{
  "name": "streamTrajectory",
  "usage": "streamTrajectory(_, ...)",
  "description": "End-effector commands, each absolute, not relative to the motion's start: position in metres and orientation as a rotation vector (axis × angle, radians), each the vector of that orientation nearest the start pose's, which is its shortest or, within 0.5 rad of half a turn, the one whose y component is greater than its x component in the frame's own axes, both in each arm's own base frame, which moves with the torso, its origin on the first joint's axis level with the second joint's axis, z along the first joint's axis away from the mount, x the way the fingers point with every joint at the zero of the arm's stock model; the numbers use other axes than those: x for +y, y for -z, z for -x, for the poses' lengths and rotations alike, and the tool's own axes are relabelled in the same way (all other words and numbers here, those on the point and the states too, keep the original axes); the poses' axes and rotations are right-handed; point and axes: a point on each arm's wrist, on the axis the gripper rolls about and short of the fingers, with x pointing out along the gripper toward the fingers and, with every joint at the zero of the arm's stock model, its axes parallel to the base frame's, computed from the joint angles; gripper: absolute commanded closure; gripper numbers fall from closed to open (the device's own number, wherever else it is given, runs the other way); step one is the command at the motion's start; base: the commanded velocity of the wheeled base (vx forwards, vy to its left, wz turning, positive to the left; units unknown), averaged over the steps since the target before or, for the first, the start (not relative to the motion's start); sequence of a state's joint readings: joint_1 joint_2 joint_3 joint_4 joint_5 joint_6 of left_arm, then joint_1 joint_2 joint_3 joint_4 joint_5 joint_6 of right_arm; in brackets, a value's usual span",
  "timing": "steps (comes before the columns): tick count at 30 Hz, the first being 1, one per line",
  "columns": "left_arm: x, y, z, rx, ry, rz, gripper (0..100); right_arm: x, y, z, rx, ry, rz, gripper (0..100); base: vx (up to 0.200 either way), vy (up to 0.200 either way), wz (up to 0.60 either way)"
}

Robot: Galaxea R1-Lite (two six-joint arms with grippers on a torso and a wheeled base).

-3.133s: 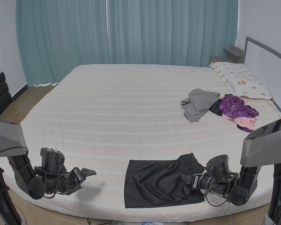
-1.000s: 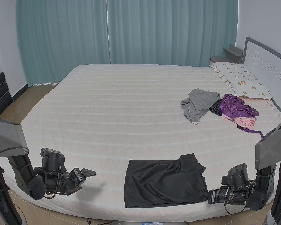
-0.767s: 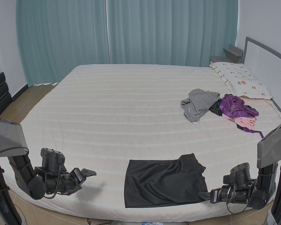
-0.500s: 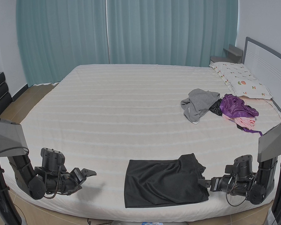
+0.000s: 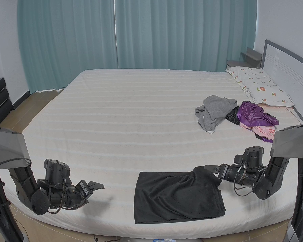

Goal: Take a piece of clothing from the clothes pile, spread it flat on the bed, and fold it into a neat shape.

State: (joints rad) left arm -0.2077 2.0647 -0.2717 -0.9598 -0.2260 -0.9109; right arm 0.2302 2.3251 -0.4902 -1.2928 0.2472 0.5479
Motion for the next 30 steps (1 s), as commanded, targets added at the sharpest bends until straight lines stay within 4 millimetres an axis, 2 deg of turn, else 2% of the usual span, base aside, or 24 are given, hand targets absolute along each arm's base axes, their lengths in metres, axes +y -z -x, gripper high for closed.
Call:
streamTrajectory(1, -0.056, 0.000, -0.240, 0.965, -0.018, 0.842, 0, 0.082, 0.036, -0.348, 0.702, -0.342, -0.610, 0, 0.000, 0.000, 0.00)
streamTrajectory(10, -0.057, 0.002, -0.239, 0.967, -0.023, 0.835, 0, 0.085, 0.046, -0.361, 0.733, -0.340, -0.613, 0, 0.000, 0.000, 0.00)
streamTrajectory(11, -0.057, 0.002, -0.239, 0.967, -0.023, 0.835, 0, 0.084, 0.046, -0.361, 0.732, -0.339, -0.614, 100, 0.000, 0.000, 0.00)
streamTrajectory(17, -0.057, 0.002, -0.239, 0.967, -0.023, 0.835, 0, 0.074, 0.046, -0.367, 0.713, -0.312, -0.625, 100, 0.000, 0.000, 0.00)
streamTrajectory(23, -0.057, 0.002, -0.239, 0.969, -0.024, 0.835, 0, 0.071, 0.045, -0.366, 0.709, -0.303, -0.629, 100, 0.000, 0.000, 0.00)
streamTrajectory(30, -0.057, 0.002, -0.239, 0.970, -0.025, 0.835, 0, 0.044, 0.030, -0.364, 0.669, -0.238, -0.652, 100, 0.000, 0.000, 0.00)
